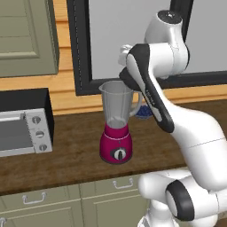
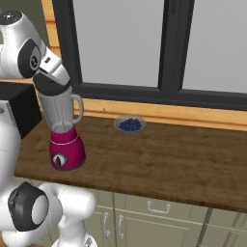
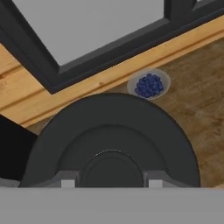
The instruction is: Close the lid blender by securely placing the lid on top.
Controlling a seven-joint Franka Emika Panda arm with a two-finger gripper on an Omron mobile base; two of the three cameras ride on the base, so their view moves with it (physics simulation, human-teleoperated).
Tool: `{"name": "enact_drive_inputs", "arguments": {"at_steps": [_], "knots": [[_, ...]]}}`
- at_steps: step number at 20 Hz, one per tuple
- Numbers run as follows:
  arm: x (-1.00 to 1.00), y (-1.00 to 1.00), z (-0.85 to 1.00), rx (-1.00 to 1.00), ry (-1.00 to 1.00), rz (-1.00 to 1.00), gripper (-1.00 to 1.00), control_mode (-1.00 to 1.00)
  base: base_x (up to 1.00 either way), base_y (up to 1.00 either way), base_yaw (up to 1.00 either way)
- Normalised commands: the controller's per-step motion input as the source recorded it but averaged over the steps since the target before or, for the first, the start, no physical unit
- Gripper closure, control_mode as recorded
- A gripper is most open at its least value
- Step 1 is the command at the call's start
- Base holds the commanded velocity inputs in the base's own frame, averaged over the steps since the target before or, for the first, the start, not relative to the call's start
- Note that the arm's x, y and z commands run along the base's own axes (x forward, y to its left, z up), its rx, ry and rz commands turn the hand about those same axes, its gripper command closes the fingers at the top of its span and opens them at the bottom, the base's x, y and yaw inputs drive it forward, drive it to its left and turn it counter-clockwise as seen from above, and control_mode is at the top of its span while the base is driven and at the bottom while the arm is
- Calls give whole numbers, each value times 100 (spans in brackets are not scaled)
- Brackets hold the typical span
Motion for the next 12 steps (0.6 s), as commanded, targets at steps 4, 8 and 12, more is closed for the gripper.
{"name": "enact_drive_inputs", "arguments": {"at_steps": [4, 8, 12], "knots": [[46, 4, 0, 0, 16, -1, 100, -100, 0, 0, 0], [37, 17, -1, 0, 19, 0, 100, -100, 0, 0, 0], [14, 28, -13, 0, 12, 0, 100, -100, 0, 0, 0]]}}
